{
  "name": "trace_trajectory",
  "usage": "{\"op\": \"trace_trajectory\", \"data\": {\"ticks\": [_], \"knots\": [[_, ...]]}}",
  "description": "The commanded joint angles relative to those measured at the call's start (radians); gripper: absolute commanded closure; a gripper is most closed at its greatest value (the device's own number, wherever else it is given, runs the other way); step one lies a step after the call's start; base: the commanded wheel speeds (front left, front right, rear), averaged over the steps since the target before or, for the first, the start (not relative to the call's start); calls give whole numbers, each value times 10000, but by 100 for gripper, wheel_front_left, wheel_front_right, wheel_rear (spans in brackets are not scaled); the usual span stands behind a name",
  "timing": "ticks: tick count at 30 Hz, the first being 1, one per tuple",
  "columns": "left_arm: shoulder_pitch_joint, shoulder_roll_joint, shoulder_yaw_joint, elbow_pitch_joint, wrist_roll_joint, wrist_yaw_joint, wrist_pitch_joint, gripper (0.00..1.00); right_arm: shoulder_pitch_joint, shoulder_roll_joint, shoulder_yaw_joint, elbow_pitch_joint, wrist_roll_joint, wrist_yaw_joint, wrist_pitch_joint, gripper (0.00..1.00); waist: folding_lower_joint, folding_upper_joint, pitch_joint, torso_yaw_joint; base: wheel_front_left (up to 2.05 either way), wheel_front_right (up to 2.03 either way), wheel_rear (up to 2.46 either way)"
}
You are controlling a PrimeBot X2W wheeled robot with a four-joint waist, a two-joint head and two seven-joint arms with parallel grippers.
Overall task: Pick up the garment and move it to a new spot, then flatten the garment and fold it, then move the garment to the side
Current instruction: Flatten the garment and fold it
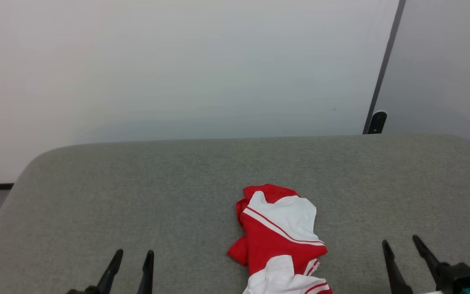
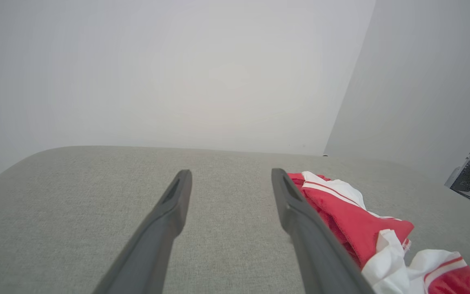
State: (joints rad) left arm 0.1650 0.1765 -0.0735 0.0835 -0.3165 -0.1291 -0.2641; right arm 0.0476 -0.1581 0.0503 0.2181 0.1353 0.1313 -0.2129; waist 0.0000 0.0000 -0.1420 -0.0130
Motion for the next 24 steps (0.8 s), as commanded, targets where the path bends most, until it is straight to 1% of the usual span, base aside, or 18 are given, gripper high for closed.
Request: {"op": "trace_trajectory", "data": {"ticks": [1, 7, 15, 20, 24], "knots": [[84, -12, 23, -63, 80, -28, -4, 0, 126, 91, -77, 53, -126, -10, -97, 0, 0, 0, -46, -68, 0, 0, 0], [158, -207, 55, -255, 136, -29, -4, 0, 219, 257, -129, 200, -172, -10, -229, 0, 0, 0, -21, -41, 0, 0, 0], [-46, -369, 140, -218, 70, -29, -4, 0, 47, 223, 150, 234, -195, -10, -252, 0, 0, 0, 25, 319, 0, 0, 0], [-167, -271, 227, -130, 2, -29, -4, 0, -22, 243, 439, 273, -122, -10, -245, 0, 0, 0, 17, 665, 0, 0, 0], [-160, -200, 599, -84, 5, -29, -4, 0, -97, 301, 745, 318, -18, -10, -218, 0, 0, 0, -24, 1114, 0, 0, 0]]}}
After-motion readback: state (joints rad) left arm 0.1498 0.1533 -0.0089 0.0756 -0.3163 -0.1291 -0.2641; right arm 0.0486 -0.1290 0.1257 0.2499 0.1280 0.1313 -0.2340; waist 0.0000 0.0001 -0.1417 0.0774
